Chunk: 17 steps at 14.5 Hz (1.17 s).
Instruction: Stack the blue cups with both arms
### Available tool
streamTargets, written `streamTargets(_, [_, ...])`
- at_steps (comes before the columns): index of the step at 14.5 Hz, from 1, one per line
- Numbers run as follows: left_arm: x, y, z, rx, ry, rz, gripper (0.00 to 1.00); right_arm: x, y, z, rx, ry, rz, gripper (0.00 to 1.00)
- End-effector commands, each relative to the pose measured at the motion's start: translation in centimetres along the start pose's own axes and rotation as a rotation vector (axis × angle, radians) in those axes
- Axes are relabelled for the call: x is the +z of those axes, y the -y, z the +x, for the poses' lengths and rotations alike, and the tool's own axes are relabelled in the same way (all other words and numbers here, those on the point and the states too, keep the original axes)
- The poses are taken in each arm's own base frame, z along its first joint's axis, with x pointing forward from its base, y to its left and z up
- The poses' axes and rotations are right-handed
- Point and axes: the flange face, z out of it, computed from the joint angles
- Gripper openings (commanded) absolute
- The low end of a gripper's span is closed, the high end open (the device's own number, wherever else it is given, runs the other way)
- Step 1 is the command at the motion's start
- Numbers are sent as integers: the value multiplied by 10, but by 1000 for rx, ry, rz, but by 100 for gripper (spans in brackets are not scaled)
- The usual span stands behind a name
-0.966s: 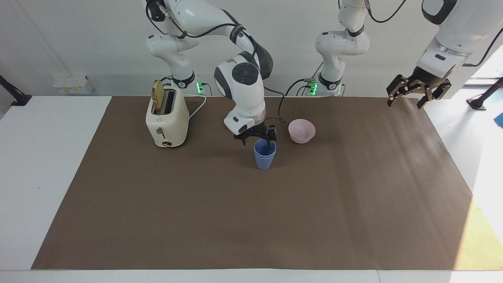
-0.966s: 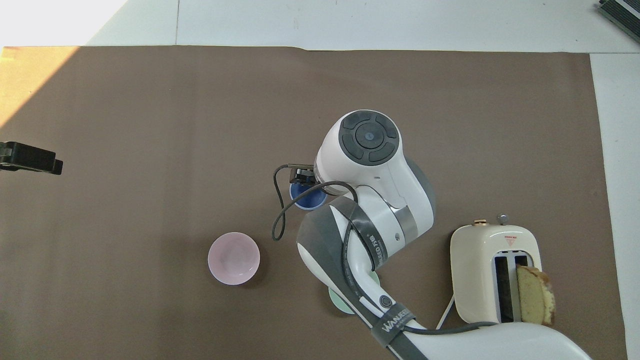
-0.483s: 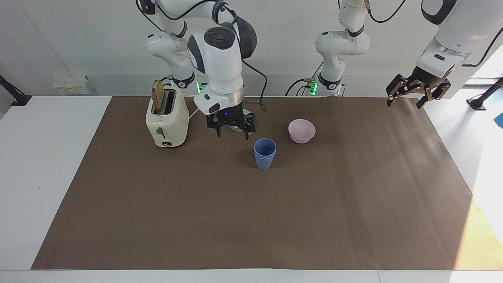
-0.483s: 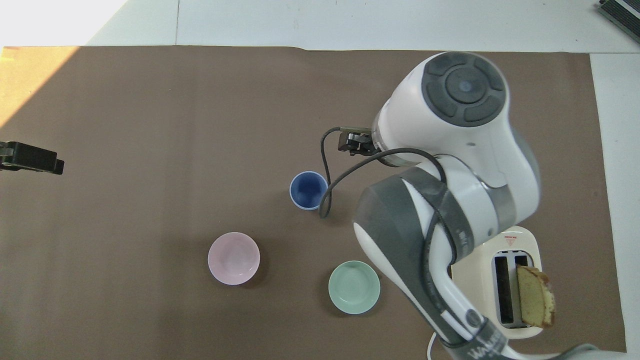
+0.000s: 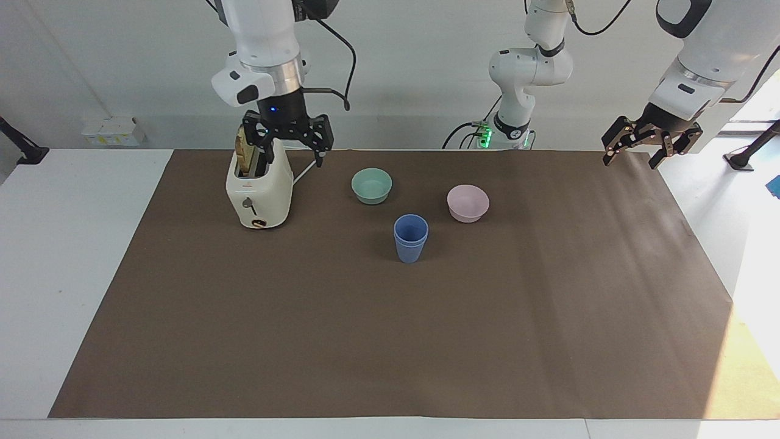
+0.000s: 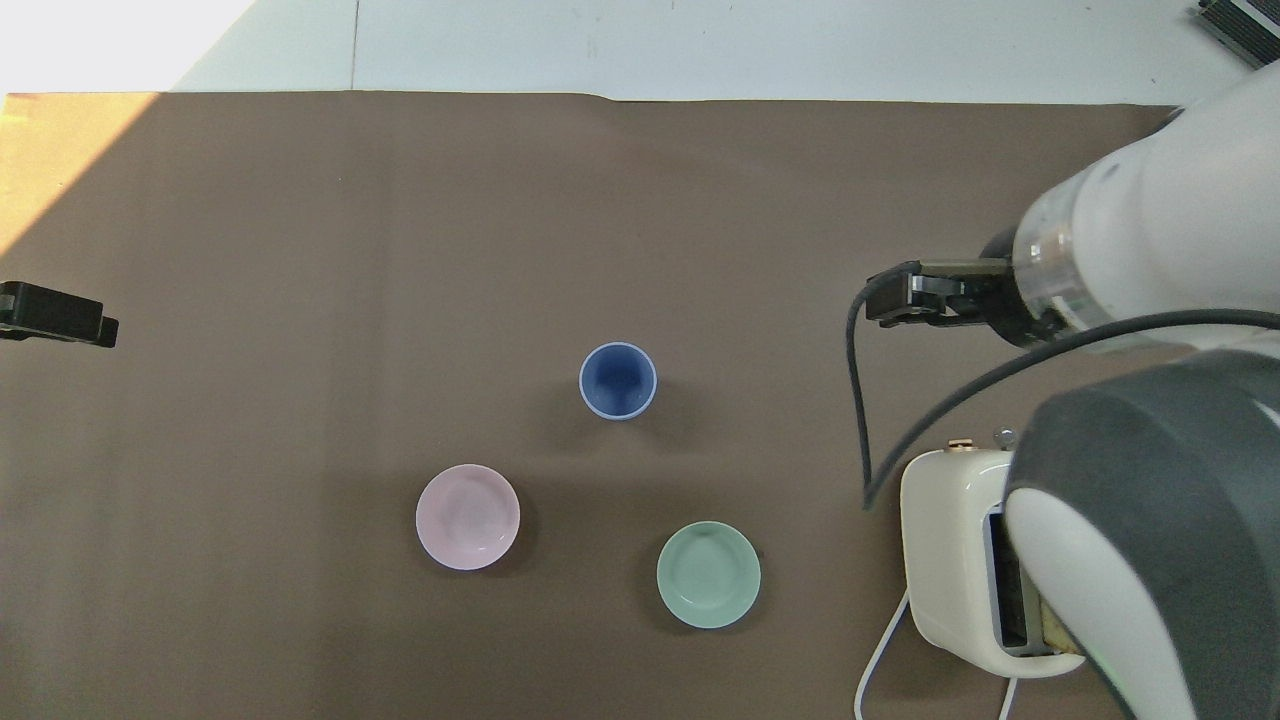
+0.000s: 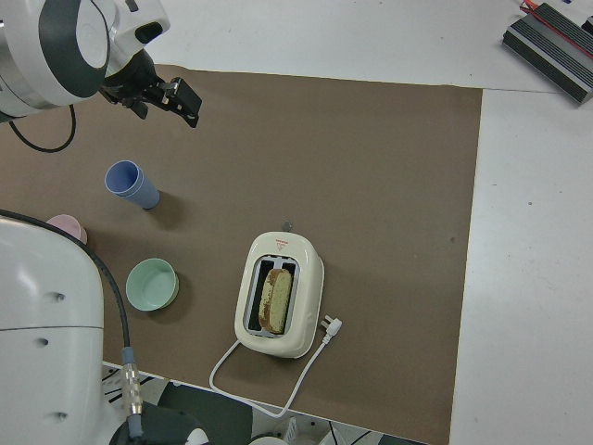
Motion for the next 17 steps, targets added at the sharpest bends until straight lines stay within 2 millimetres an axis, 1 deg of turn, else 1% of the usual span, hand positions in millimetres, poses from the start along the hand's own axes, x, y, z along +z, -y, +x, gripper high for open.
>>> streamTargets(1, [-2,2,-4,11,2,15,100,11,-42,13,-54,25,4,100])
streamTargets(3, [-2,2,-5,10,10,19,100,17,-75,22,-58,38,46,100])
streamTargets(4, [-2,1,-5,13,12,20,100,19,-86,23,-43,53,74,100])
streamTargets(6, [-3,1,-7,18,17,30,100,25,-88,21,-38,52,77,100])
streamTargets(8, [-3,1,-7,17,17,32,100,31,-95,17,-25,45,74,100])
streamTargets(12, [-3,0,-8,21,25,45,100,31,-101,18,-24,34,44,100])
streamTargets(13, [-3,0,-8,21,25,45,100,31,-104,18,-42,31,19,100])
streamTargets(14, [-3,0,-8,21,25,45,100,32,-105,18,-96,28,-3,100])
streamTargets(17, [-3,0,-8,20,25,45,100,31,-105,18,-98,29,-2,100])
